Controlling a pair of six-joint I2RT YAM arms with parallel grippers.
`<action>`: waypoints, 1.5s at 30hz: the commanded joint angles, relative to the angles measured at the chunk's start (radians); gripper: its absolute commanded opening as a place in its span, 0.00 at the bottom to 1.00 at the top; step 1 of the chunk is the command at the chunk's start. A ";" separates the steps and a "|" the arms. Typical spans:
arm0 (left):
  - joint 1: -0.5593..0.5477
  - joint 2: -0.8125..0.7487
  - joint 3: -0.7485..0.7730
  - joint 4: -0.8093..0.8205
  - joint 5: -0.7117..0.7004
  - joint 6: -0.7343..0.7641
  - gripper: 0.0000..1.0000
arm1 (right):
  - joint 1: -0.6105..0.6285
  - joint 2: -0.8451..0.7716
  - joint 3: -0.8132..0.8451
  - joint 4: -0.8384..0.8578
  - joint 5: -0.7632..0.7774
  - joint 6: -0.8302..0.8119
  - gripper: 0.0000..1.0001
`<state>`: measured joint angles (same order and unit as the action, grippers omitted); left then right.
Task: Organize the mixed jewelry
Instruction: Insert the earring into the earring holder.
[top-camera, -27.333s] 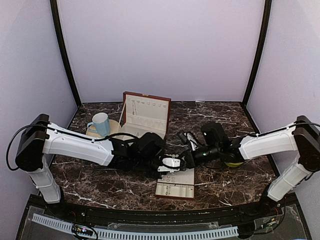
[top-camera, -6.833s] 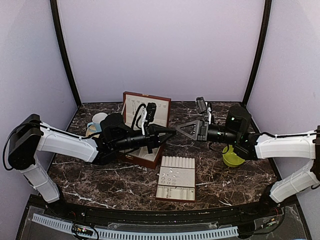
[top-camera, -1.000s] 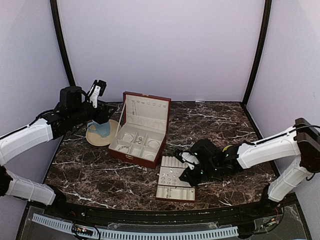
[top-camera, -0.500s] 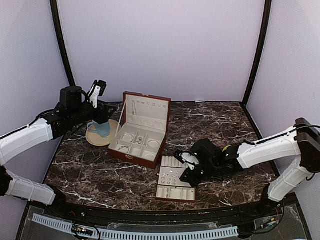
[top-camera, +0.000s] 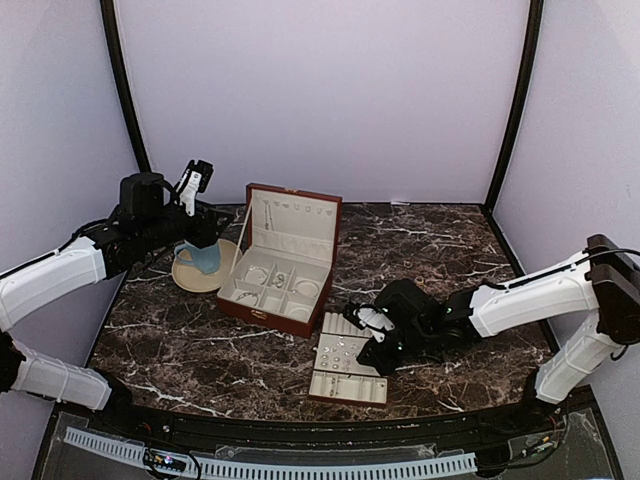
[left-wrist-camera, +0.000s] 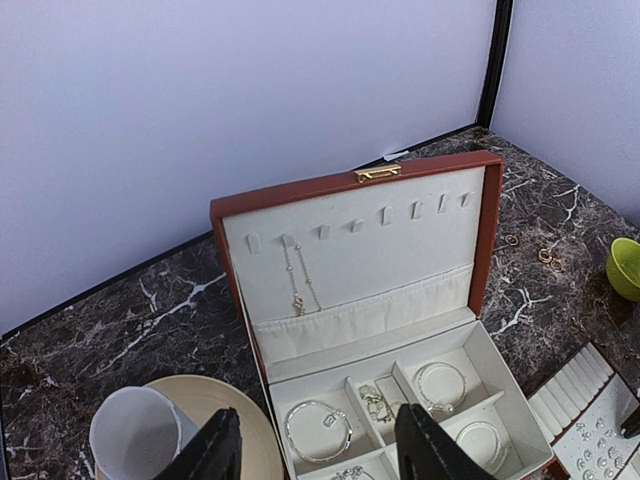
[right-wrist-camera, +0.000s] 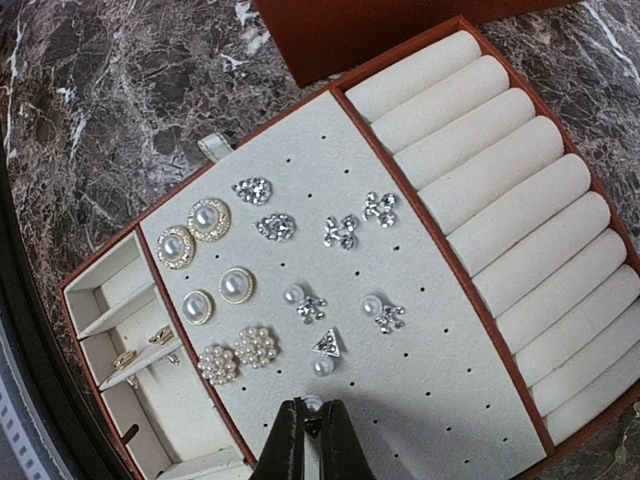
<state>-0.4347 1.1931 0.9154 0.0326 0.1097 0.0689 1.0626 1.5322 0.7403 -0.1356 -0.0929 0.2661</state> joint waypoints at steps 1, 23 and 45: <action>0.002 -0.002 -0.010 0.010 -0.011 0.014 0.56 | 0.030 0.016 0.020 -0.039 0.025 -0.023 0.02; 0.002 -0.001 -0.012 0.010 -0.010 0.014 0.56 | 0.145 0.052 0.089 -0.125 0.213 -0.068 0.02; 0.002 -0.013 -0.013 0.009 -0.012 0.016 0.56 | 0.182 0.028 0.112 -0.152 0.239 -0.033 0.32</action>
<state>-0.4347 1.1973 0.9154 0.0326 0.1040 0.0727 1.2308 1.5974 0.8455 -0.2653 0.1585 0.2142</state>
